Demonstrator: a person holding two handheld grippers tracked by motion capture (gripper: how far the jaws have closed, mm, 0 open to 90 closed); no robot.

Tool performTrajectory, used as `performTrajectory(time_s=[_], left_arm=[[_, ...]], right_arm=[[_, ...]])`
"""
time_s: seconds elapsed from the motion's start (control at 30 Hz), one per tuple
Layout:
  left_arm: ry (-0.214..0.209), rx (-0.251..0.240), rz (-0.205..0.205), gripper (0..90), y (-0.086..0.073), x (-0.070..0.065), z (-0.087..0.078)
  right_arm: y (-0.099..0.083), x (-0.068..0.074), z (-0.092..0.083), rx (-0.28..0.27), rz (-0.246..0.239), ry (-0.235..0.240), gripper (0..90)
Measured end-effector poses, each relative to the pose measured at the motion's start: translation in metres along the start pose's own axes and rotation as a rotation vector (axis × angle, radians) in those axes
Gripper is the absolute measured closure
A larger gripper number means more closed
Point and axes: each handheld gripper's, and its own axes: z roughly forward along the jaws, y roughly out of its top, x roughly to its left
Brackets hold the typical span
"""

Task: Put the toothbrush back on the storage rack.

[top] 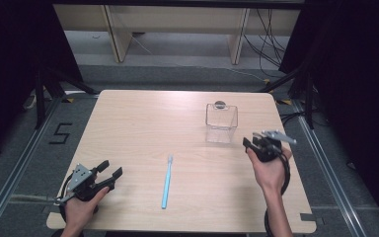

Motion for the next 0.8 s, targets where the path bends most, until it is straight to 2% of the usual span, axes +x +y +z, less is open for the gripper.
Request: performTrajectory(time_s=[0.03,0.07,0.1,0.17,0.2,0.23,0.27,0.3,0.37,0.4,0.43,0.47,0.5,0.53,0.6,0.63,0.67,0.7,0.73,0.77,0.8], left_arm=[[0.003,0.003,0.001,34.5,0.0,0.0,0.0],[0.015,0.025,0.006,34.5,0.001,0.0,0.0],[0.015,0.028,0.007,34.5,0.001,0.0,0.001],[0.011,0.03,0.004,34.6,0.002,0.0,0.003],[0.02,0.049,0.005,34.6,0.004,-0.002,0.004],[0.019,0.052,0.003,34.9,0.005,-0.003,0.005],[0.021,0.073,0.0,35.4,0.008,-0.007,0.007],[0.021,0.073,0.0,35.5,0.008,-0.007,0.007],[0.004,0.129,-0.003,36.0,0.012,-0.014,0.014],[0.001,0.145,-0.001,36.4,0.014,-0.017,0.015],[0.001,0.145,-0.001,36.7,0.014,-0.017,0.015],[-0.012,0.18,0.019,36.7,0.018,-0.023,0.018],[-0.012,0.18,0.019,36.7,0.018,-0.023,0.018],[-0.023,0.213,0.028,36.8,0.023,-0.029,0.021],[-0.036,0.227,0.033,37.1,0.026,-0.031,0.023],[-0.044,0.257,0.036,37.1,0.03,-0.034,0.025],[-0.066,0.293,0.047,37.4,0.036,-0.038,0.027],[-0.066,0.325,0.05,37.4,0.04,-0.041,0.028],[-0.066,0.325,0.05,37.5,0.04,-0.041,0.028],[-0.084,0.352,0.051,37.5,0.044,-0.043,0.03],[-0.098,0.39,0.055,37.4,0.048,-0.045,0.032]], right_arm=[[-0.011,-0.003,-0.003,0.014,-0.015,-0.011,58.7],[-0.021,-0.003,-0.004,0.012,0.012,-0.004,58.4],[-0.029,-0.004,-0.006,0.023,-0.004,-0.004,57.5],[-0.036,-0.005,-0.006,0.03,-0.011,0.001,56.9],[-0.042,-0.003,-0.005,0.042,0.008,-0.006,56.3],[-0.047,-0.005,-0.005,0.057,-0.013,-0.004,56.1],[-0.051,-0.005,-0.002,0.103,-0.017,-0.013,56.1],[-0.051,-0.005,-0.002,0.103,-0.017,-0.013,56.1],[-0.049,-0.008,-0.003,0.111,-0.007,-0.015,56.3],[-0.048,-0.007,-0.005,0.129,-0.021,-0.044,56.6],[-0.048,-0.007,-0.005,0.129,-0.021,-0.044,56.6],[-0.047,-0.005,-0.006,0.083,-0.014,-0.044,57.9],[-0.047,-0.005,-0.006,0.083,-0.014,-0.044,57.9],[-0.045,-0.002,-0.009,0.089,-0.023,-0.048,57.8],[-0.046,0.001,-0.01,0.094,-0.003,-0.043,57.8],[-0.045,-0.001,-0.01,0.103,-0.042,-0.052,57.7],[-0.046,0.002,-0.011,0.097,-0.047,-0.042,57.8],[-0.045,0.004,-0.013,0.109,-0.055,-0.054,57.8],[-0.045,0.006,-0.014,0.106,-0.06,-0.057,57.8],[-0.045,0.006,-0.014,0.106,-0.06,-0.057,57.8],[-0.045,0.008,-0.015,0.09,-0.067,-0.038,57.8]])
